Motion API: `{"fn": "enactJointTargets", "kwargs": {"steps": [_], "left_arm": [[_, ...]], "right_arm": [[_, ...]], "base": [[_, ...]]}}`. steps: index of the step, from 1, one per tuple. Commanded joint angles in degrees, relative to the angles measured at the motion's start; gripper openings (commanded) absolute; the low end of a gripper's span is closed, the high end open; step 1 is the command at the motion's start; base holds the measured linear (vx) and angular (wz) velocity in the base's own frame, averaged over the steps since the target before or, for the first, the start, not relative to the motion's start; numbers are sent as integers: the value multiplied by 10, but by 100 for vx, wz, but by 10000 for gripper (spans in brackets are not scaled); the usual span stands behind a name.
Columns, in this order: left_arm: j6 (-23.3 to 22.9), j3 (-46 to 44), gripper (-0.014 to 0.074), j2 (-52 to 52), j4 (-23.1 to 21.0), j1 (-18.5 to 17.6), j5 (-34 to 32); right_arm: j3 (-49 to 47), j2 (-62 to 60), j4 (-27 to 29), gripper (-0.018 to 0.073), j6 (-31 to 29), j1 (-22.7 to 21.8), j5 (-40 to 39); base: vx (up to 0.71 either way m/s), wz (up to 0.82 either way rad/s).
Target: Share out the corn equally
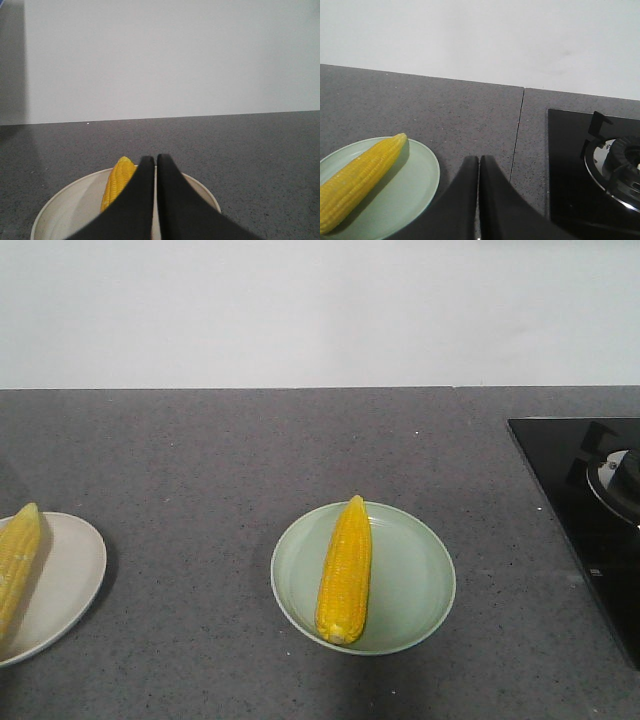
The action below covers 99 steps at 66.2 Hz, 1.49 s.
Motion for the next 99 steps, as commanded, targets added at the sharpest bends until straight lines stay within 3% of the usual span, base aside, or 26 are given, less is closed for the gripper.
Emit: {"fn": "enactJointTargets", "kwargs": {"steps": [1, 79, 90, 99], "left_arm": [[-9, 8, -6, -11, -1, 0, -47], [-9, 8, -6, -10, -1, 0, -47], [-9, 8, -6, -10, -1, 0, -47], [-9, 8, -6, -10, -1, 0, -47]], "right_arm": [[-16, 3, -4, -10, -5, -2, -45], [-16, 3, -7, -10, -11, -2, -47], [-8, 2, -7, -10, -11, -3, -70], [37, -14, -6, -10, -24, -3, -141]], "base": [[0, 0], [0, 0], [0, 0], [0, 0]]}}
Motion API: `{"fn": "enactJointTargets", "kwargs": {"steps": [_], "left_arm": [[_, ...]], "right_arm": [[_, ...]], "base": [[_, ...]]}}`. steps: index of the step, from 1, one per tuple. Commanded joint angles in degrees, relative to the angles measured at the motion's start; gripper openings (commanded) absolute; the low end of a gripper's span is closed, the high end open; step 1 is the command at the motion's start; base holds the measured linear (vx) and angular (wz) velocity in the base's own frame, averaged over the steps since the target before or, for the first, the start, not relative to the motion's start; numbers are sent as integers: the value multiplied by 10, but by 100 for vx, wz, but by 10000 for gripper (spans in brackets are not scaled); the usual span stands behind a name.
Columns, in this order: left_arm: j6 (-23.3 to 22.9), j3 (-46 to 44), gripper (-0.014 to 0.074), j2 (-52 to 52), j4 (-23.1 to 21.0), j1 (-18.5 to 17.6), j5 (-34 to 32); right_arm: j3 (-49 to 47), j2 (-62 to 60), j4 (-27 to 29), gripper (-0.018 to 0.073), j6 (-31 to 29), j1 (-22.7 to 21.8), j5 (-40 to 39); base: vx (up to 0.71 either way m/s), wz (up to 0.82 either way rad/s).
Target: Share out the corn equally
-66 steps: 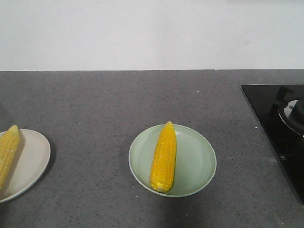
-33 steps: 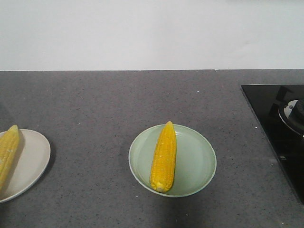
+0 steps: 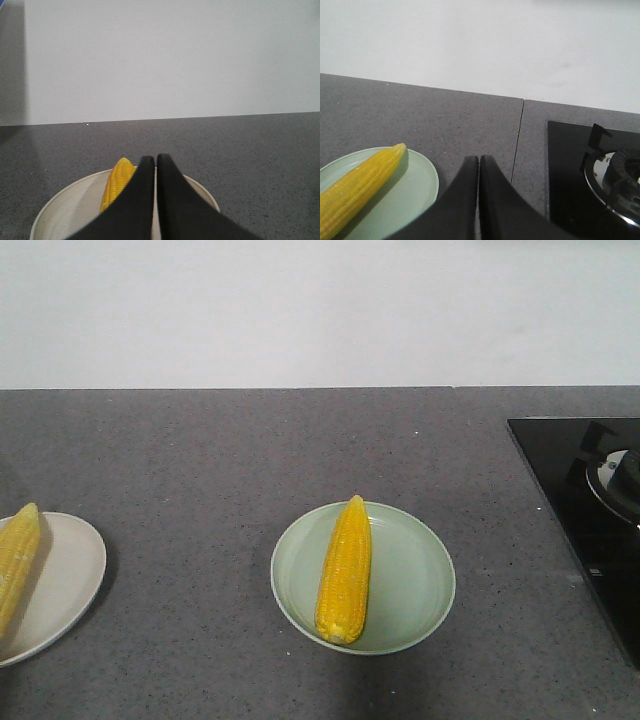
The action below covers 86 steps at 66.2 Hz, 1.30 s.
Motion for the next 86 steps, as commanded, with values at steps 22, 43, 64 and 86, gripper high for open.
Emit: {"fn": "enactJointTargets", "kwargs": {"steps": [22, 43, 64, 86], "left_arm": [[-8, 8, -6, -10, -1, 0, -44], [-8, 8, -6, -10, -1, 0, -44], [-8, 8, -6, -10, -1, 0, -44], [-8, 8, -6, -10, -1, 0, -44]], "right_arm": [[126, -84, 11, -10, -13, -51, -163], [198, -178, 29, -10, -13, -112, -177], [280, -236, 28, -10, -11, -111, -231], [292, -236, 26, -10, 3, -111, -245]], "base": [[0, 0], [0, 0], [0, 0], [0, 0]]}}
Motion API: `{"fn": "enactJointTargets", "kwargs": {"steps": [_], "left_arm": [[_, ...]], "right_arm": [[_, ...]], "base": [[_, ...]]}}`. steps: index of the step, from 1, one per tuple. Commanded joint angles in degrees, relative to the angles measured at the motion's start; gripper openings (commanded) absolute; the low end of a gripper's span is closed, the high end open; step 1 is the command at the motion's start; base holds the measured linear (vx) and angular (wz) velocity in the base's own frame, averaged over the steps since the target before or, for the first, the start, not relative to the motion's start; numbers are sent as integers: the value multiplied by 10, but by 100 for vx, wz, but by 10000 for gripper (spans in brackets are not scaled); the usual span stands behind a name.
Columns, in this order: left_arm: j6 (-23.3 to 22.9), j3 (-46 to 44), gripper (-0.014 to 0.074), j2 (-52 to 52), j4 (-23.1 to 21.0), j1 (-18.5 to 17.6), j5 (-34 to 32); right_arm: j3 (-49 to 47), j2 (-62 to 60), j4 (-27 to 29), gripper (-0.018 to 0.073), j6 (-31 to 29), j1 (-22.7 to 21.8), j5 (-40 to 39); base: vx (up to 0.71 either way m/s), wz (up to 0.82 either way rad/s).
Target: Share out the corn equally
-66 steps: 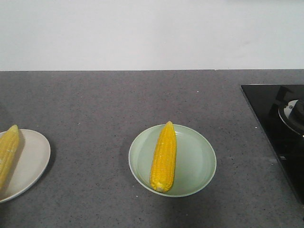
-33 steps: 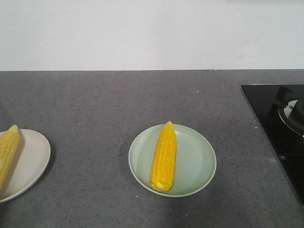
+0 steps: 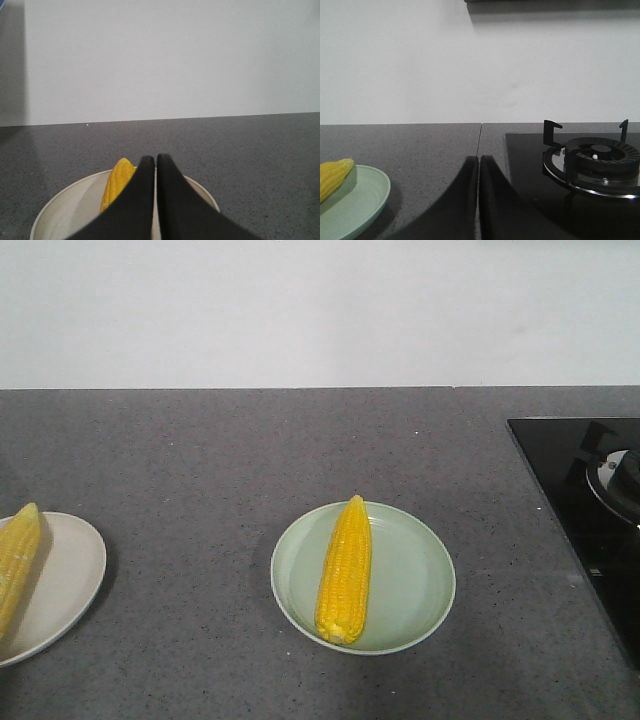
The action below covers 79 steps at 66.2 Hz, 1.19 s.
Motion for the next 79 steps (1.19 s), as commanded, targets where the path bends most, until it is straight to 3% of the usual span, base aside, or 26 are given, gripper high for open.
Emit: {"fn": "enactJointTargets", "kwargs": {"steps": [1, 79], "left_arm": [[-8, 8, -6, -10, -1, 0, -44], [-8, 8, -6, -10, -1, 0, -44]], "right_arm": [[5, -1, -5, -10, 4, -4, -46], [5, -1, -2, -10, 6, -4, -44]], "base": [[0, 0], [0, 0]]}}
